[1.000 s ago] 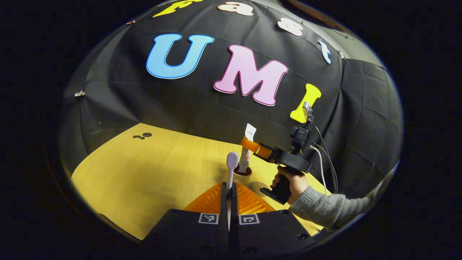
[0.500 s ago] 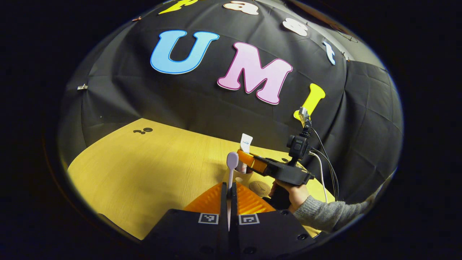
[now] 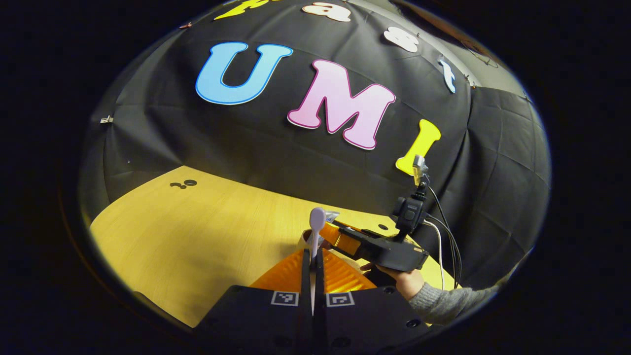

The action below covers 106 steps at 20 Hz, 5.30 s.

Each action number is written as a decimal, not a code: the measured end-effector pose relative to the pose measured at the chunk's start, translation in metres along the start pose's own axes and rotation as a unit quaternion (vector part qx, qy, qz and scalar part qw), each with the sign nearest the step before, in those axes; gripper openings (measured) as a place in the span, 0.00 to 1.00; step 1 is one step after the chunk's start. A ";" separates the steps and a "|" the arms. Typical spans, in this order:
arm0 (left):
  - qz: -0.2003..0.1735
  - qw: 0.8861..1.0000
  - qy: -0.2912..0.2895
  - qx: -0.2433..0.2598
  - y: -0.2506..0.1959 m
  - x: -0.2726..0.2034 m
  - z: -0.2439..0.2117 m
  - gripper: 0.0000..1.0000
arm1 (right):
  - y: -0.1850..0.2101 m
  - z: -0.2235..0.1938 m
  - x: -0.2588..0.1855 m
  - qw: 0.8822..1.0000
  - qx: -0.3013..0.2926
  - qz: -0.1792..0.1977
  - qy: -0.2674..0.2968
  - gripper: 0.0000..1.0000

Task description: Put the toothbrush and toothpaste on the desktop into the cup, then pick up the cup and place it on the coaster on the desktop.

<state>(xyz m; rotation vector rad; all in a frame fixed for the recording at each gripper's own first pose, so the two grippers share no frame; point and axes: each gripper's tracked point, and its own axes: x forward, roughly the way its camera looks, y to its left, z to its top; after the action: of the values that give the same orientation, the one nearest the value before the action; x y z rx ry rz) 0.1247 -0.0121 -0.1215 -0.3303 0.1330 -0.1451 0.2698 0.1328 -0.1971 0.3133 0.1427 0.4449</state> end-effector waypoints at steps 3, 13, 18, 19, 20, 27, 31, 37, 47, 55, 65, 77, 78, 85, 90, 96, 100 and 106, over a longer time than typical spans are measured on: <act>-0.009 1.000 -0.024 -0.002 -0.010 0.018 0.021 0.06 | -0.009 0.023 -0.018 1.000 0.011 -0.004 -0.024 0.71; -0.025 0.992 -0.120 0.026 -0.039 0.078 0.087 0.06 | -0.065 0.029 -0.111 0.996 0.073 -0.050 -0.022 0.71; -0.017 0.988 -0.152 0.031 -0.038 0.108 0.085 0.06 | -0.083 -0.012 -0.140 0.992 0.100 -0.078 0.016 0.71; -0.008 0.987 -0.154 0.037 -0.034 0.113 0.080 0.06 | -0.085 -0.014 -0.145 0.991 0.106 -0.077 0.020 0.71; 0.004 0.987 -0.154 0.045 -0.029 0.118 0.075 0.06 | -0.087 -0.016 -0.149 0.991 0.107 -0.077 0.023 0.71; 0.036 0.988 -0.141 0.047 -0.022 0.140 0.033 0.06 | -0.111 -0.013 -0.161 0.990 0.109 -0.086 0.030 0.71; 0.046 0.988 -0.137 0.056 -0.018 0.142 0.020 0.06 | -0.118 -0.013 -0.160 0.989 0.116 -0.087 0.032 0.71; 0.043 0.993 -0.100 0.057 -0.015 0.148 -0.009 0.11 | -0.121 -0.014 -0.157 0.986 0.135 -0.087 0.036 0.71; 0.041 0.996 -0.029 0.074 -0.016 0.127 -0.041 0.50 | -0.117 -0.008 -0.160 0.984 0.152 -0.087 0.045 0.71; 0.056 0.992 0.070 0.091 -0.005 0.095 -0.058 0.66 | -0.107 -0.008 -0.179 0.984 0.137 -0.073 0.090 0.71; 0.054 0.970 0.220 0.086 0.003 0.086 -0.071 0.75 | -0.091 -0.021 -0.223 0.976 0.134 -0.066 0.157 0.71; 0.091 0.905 0.390 0.144 0.031 0.106 -0.114 0.76 | -0.092 -0.028 -0.256 0.964 0.173 -0.079 0.186 0.71; 0.091 0.901 0.400 0.139 0.030 0.108 -0.118 0.75 | -0.094 -0.030 -0.255 0.963 0.178 -0.081 0.187 0.71; 0.096 0.889 0.428 0.135 0.036 0.129 -0.132 0.74 | -0.121 -0.034 -0.252 0.958 0.194 -0.099 0.185 0.71; 0.093 0.873 0.459 0.135 0.036 0.139 -0.146 0.70 | -0.131 -0.036 -0.253 0.956 0.201 -0.107 0.184 0.71; 0.097 0.867 0.468 0.140 0.038 0.144 -0.152 0.34 | -0.131 -0.046 -0.251 0.951 0.214 -0.110 0.194 0.71; 0.096 0.869 0.467 0.134 0.038 0.143 -0.152 0.33 | -0.126 -0.051 -0.249 0.950 0.212 -0.108 0.202 0.71; 0.098 0.875 0.451 0.148 0.031 0.140 -0.138 0.37 | -0.123 -0.052 -0.250 0.950 0.215 -0.108 0.199 0.71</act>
<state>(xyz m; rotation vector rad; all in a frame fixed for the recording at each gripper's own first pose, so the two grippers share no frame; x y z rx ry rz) 0.2441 -0.0486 -0.2759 0.0850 1.0620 -0.1054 0.0850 -0.0696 -0.2693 0.6275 0.6683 0.2500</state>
